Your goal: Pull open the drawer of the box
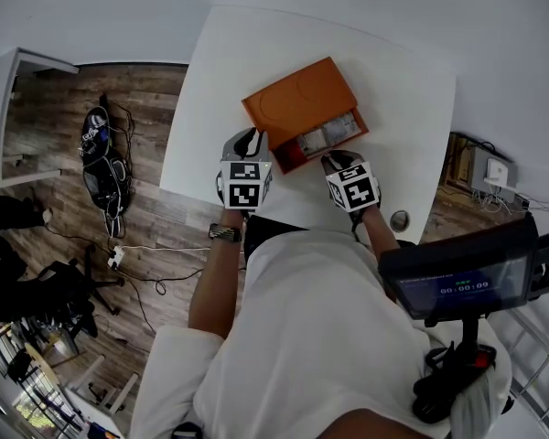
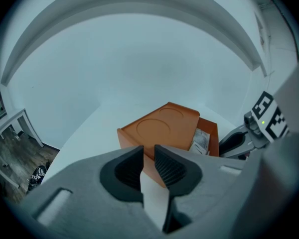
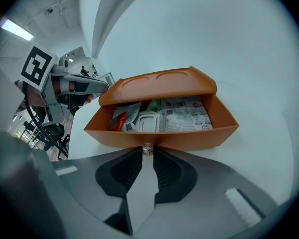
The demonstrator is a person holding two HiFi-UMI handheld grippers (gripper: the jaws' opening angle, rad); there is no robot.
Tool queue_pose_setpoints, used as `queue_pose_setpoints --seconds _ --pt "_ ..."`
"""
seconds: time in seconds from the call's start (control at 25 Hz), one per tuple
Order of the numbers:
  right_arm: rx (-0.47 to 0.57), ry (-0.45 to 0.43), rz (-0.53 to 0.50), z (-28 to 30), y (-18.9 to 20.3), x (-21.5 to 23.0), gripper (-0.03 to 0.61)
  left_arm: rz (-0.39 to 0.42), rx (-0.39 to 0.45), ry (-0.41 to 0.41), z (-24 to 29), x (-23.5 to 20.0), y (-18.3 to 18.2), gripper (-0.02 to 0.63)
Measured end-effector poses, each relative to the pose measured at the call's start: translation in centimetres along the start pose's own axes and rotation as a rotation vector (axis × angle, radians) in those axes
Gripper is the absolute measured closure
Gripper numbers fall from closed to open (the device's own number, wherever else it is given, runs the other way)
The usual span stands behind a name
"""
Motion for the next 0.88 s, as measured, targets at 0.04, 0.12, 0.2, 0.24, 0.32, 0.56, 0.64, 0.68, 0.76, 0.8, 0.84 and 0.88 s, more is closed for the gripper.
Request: queue_pose_setpoints --seconds 0.04,0.12,0.2,0.24,0.32,0.56,0.64,0.68,0.76,0.8,0.84,0.88 --pt "-0.001 -0.001 0.002 0.0 0.1 0.0 0.507 0.001 0.000 0.000 0.0 0.0 0.0 0.539" --pt "-0.005 -0.004 0.006 -0.1 0.4 -0.1 0.506 0.003 -0.002 0.000 0.1 -0.1 0.1 0.540" --pt "-0.006 -0.009 0.010 -0.1 0.6 -0.2 0.506 0.002 -0.002 0.000 0.1 -0.2 0.1 0.540" --pt "-0.007 -0.009 0.011 -0.1 0.7 -0.2 0.506 0.002 -0.002 0.001 0.1 -0.2 0.2 0.540" --pt "-0.009 -0.009 0.013 -0.1 0.8 -0.1 0.506 0.000 0.000 0.002 0.1 -0.3 0.1 0.540" --pt "-0.010 -0.009 0.014 -0.2 1.3 0.0 0.506 0.005 -0.002 0.002 0.3 -0.3 0.2 0.540" --pt "-0.011 -0.010 0.014 -0.3 1.5 0.0 0.506 0.004 -0.001 0.002 0.3 -0.2 0.2 0.540" --pt "-0.011 -0.009 0.014 -0.3 1.6 0.0 0.506 0.004 0.000 0.002 0.3 -0.2 0.2 0.540" --pt "-0.011 -0.008 0.015 -0.4 1.6 0.0 0.506 0.003 0.002 0.003 0.3 -0.2 0.1 0.540" --pt "-0.011 -0.007 0.015 -0.4 1.6 0.0 0.506 0.002 0.004 0.003 0.3 -0.2 0.0 0.540" --pt "-0.011 -0.006 0.015 -0.4 1.7 0.0 0.506 0.002 0.005 0.002 0.3 -0.2 0.0 0.540" --pt "-0.011 -0.006 0.016 -0.5 1.8 0.0 0.506 0.001 0.005 0.002 0.3 -0.2 0.0 0.540"
Point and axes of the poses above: the fingertips, and each gripper's own axes: z forward along the fingers, x to its right, y out of its underside, the point moved 1 cm from there along -z, backward along the fingers, and after that the axes turned 6 degrees about -x, right-handed, at the moved point
